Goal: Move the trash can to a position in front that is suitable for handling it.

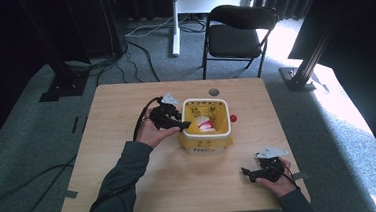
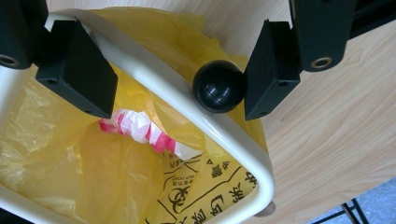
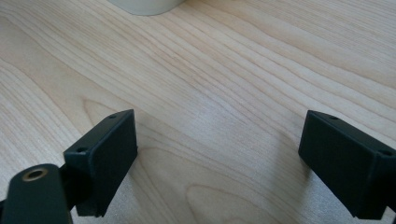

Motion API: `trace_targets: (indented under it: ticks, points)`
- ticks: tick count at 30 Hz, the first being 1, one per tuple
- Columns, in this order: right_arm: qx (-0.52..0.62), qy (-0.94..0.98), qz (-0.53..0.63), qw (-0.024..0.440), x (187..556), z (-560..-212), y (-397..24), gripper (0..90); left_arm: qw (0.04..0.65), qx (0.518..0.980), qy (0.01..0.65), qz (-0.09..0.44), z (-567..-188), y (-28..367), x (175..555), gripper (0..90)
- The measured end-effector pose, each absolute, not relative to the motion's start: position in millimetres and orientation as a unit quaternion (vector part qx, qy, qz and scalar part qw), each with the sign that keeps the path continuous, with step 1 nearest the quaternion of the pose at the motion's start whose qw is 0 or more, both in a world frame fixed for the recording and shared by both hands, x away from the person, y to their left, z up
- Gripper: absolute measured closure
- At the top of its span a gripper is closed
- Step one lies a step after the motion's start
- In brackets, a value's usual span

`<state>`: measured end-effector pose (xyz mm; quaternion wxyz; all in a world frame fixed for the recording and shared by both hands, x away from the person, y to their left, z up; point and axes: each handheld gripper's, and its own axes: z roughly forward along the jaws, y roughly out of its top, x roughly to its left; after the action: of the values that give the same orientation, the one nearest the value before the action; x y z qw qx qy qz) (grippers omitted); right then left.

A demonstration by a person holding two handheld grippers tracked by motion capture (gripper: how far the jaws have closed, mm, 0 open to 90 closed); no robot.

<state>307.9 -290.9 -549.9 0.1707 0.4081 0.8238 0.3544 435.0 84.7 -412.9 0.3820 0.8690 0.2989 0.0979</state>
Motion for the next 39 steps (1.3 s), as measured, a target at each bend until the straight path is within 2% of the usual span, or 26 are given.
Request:
trace_targets:
  ticks: [39]
  points:
    - [0.408, 0.824, 0.354, 0.171, 307.9, -550.0, -290.9, 10.9, 0.370, 0.851, 0.347, 0.134, -412.1, 127.9, 393.9, 27.4]
